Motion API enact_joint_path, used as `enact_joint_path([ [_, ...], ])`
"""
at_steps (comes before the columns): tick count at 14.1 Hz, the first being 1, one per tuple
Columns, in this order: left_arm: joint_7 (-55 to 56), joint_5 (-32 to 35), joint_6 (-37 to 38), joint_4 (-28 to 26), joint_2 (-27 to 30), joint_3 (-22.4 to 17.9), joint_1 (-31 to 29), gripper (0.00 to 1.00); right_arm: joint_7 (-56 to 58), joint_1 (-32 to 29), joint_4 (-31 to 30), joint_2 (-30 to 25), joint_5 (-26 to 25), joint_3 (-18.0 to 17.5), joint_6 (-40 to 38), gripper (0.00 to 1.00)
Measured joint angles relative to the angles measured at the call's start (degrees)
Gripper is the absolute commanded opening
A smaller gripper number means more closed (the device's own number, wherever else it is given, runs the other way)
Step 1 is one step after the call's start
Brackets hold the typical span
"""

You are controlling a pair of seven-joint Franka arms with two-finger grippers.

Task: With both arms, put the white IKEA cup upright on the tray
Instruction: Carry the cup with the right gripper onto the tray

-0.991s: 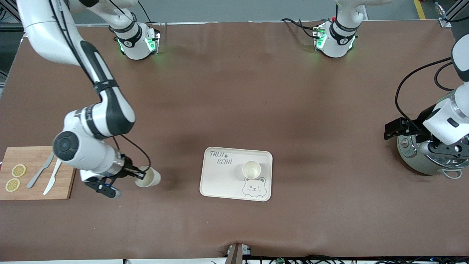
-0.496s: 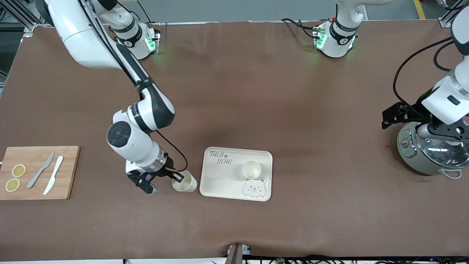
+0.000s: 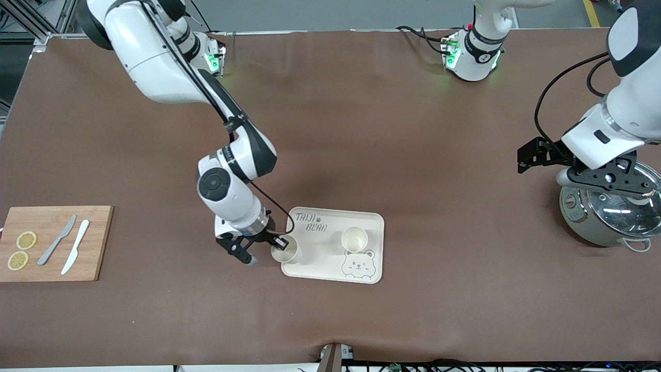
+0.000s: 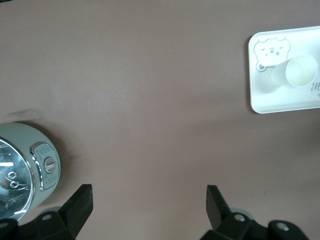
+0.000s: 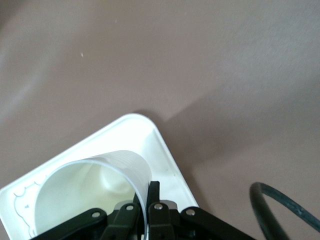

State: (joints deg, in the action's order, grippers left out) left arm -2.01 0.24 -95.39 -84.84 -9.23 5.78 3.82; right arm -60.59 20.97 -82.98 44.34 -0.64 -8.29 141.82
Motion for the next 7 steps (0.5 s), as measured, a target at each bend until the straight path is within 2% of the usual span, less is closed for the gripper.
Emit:
enact_joint_path([
  [7, -0.2, 1.2, 0.1, -2.3, 0.1, 0.1, -0.2, 1.0, -1.8, 2.3, 0.0, 2.1, 0.0, 0.8, 1.5, 0.0],
])
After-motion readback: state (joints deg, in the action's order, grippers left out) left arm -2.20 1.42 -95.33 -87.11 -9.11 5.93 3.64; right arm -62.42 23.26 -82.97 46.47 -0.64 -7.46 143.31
